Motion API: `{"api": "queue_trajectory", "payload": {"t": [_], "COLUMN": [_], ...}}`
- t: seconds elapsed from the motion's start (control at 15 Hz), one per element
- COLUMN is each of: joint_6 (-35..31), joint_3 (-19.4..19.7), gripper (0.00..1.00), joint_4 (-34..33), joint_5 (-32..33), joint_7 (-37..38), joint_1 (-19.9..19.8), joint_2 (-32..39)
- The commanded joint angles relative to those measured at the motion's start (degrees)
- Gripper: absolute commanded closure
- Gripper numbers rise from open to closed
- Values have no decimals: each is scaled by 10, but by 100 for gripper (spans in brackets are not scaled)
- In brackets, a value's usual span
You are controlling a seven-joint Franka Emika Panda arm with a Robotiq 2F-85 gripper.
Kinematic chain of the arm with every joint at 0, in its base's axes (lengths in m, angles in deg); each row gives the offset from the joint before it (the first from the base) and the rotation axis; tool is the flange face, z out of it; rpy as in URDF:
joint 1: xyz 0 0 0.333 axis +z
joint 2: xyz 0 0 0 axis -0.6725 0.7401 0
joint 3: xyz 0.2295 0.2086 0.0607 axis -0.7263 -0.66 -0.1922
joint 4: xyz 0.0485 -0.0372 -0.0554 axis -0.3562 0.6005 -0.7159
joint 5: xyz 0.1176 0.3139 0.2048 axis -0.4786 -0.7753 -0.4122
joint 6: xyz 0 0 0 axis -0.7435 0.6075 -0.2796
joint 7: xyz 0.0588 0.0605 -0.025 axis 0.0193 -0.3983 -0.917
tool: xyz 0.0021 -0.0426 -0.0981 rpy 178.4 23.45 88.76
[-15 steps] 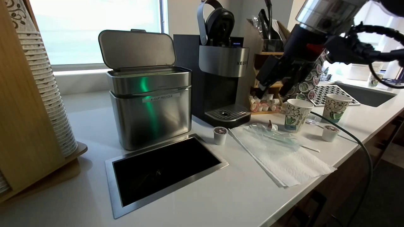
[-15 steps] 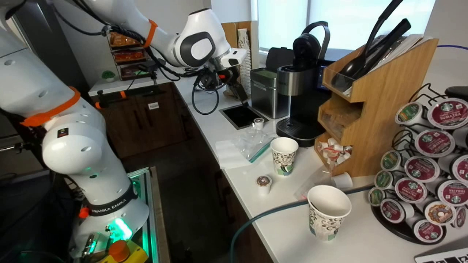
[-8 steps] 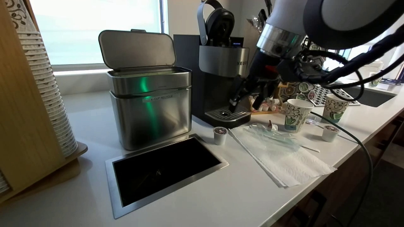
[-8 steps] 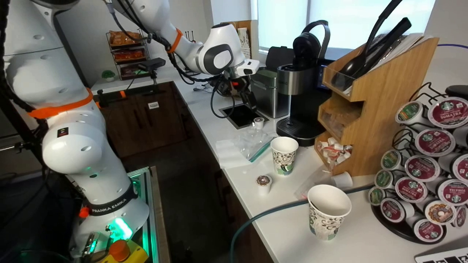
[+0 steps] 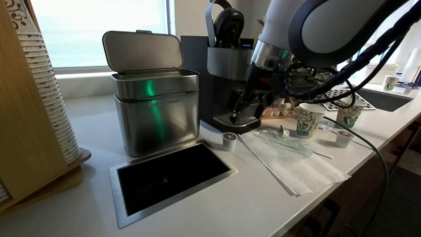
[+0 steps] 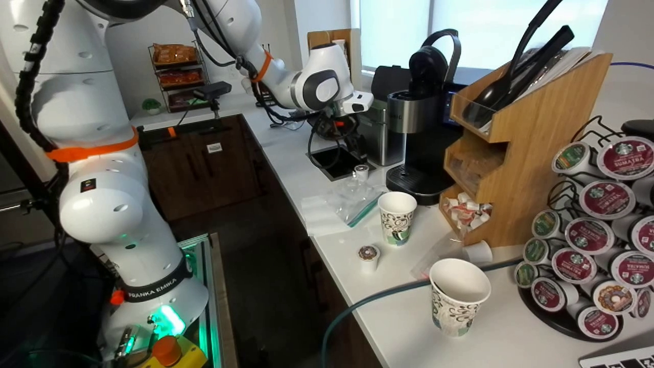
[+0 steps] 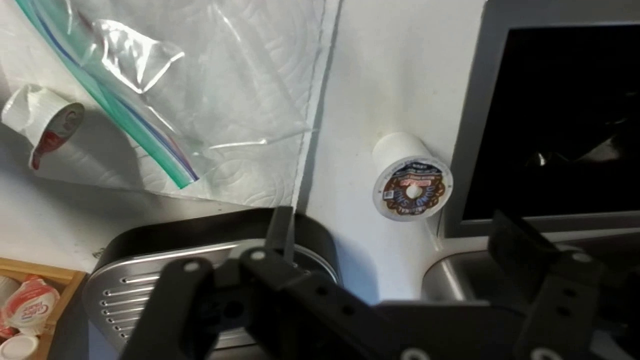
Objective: Place the coffee pod inside the coffee maker
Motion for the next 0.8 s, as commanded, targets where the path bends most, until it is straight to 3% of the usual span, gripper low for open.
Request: {"api": "queue_trajectory", "payload": {"t": [0.0, 0.33, 0.73], "joint_6": [-18, -19, -61], "joint_3": [12, 12, 30], "gripper": [0, 0, 0], "joint_4": [1, -5, -19], "joint_5": [6, 0, 45], "joint_7": [-9, -31, -10], "joint_1": [10, 19, 53], "joint_2": [27, 56, 78]}}
